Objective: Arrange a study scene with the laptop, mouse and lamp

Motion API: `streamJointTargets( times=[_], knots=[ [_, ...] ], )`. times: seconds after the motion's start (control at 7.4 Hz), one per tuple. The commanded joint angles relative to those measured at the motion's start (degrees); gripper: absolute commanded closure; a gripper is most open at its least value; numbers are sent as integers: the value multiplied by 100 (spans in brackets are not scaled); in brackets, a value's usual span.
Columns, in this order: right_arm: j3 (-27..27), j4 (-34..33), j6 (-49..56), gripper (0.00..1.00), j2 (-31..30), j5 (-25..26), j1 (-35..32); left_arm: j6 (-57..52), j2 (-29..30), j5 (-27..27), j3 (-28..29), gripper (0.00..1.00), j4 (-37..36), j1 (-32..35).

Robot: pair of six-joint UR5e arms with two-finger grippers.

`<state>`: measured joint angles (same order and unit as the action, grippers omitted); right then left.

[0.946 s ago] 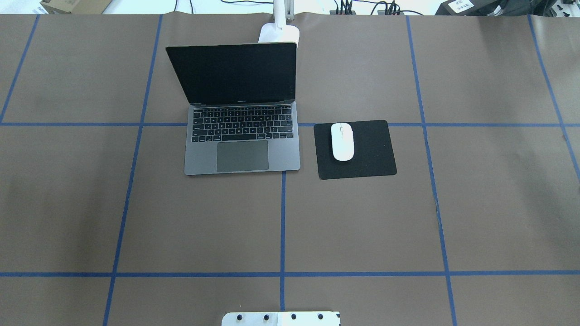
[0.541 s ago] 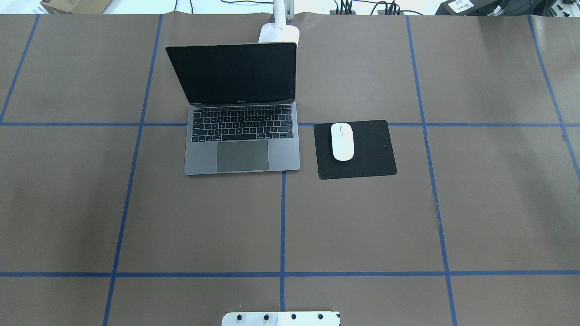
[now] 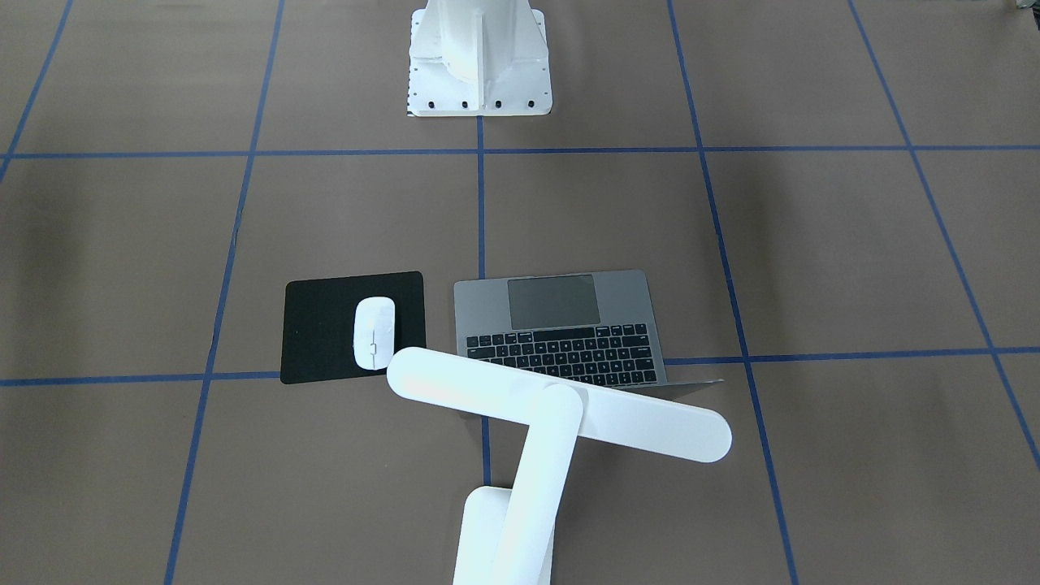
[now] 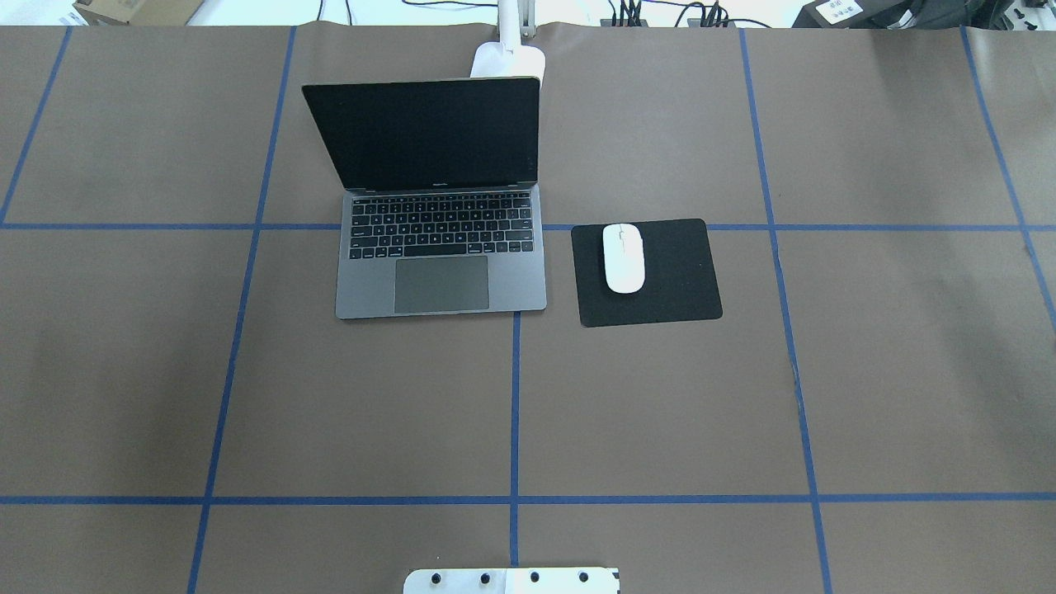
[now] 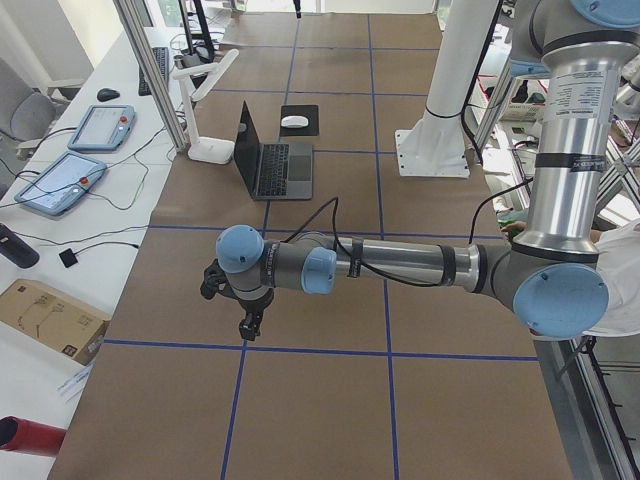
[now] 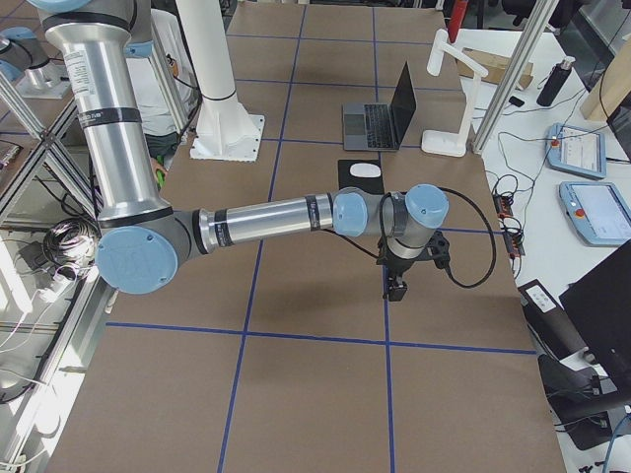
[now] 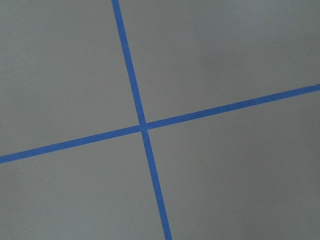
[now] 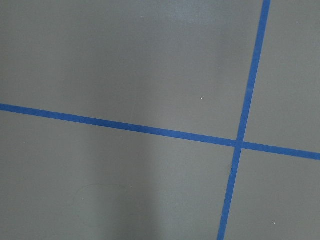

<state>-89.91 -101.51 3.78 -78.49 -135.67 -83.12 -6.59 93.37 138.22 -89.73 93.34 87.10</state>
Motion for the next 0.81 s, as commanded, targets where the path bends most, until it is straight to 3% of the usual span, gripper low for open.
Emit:
streamJointTargets(
  times=[0.0,0.68],
  knots=[
    [8,0,0,1,9,5,15,0,5,3,-10,0,8,0],
    [113,0,9,1,9,14,24,9,-3,-5,-203,0,-18,0]
  ],
)
